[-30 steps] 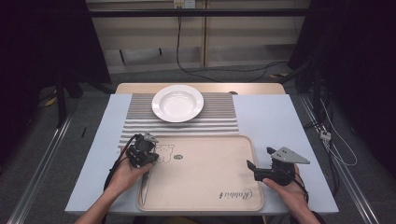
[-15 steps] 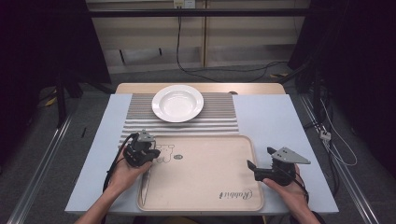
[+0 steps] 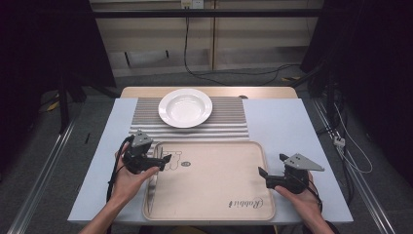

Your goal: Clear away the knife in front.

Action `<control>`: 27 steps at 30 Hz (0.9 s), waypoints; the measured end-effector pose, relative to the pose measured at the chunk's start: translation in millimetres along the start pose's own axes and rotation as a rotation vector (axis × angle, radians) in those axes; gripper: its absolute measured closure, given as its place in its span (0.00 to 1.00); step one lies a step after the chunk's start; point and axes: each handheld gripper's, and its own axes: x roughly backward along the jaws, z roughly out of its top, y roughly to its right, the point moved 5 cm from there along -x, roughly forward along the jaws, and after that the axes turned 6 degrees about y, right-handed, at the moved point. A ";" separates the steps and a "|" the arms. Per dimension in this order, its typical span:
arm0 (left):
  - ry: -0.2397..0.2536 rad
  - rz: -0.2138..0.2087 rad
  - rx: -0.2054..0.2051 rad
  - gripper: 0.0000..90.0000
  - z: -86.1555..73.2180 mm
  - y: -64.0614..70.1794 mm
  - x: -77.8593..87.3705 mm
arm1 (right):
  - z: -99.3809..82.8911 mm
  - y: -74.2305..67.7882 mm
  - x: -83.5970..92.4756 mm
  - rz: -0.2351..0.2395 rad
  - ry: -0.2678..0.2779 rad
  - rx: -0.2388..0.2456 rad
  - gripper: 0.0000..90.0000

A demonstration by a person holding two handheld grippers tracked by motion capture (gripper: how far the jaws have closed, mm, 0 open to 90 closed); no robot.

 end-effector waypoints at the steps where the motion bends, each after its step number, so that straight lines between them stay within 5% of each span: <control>1: -0.001 -0.002 0.000 0.09 -0.5 0.3 2.7 | 0.1 -0.1 0.2 -0.001 0.000 0.002 0.09; 6: 0.015 -0.022 -0.013 0.08 -8.1 3.9 14.3 | 0.4 -0.1 1.5 -0.007 0.004 0.001 0.09; 15: 0.007 0.021 -0.027 0.08 -23.1 5.6 31.5 | -1.3 1.8 5.0 -0.021 0.005 0.000 0.09; 25: 0.071 0.037 0.089 0.08 -43.8 -5.9 45.3 | -2.1 1.6 6.1 -0.028 0.003 -0.002 0.09; 27: 0.079 0.044 0.084 0.06 -46.5 -3.8 47.8 | -2.1 1.8 6.4 -0.029 0.004 -0.003 0.09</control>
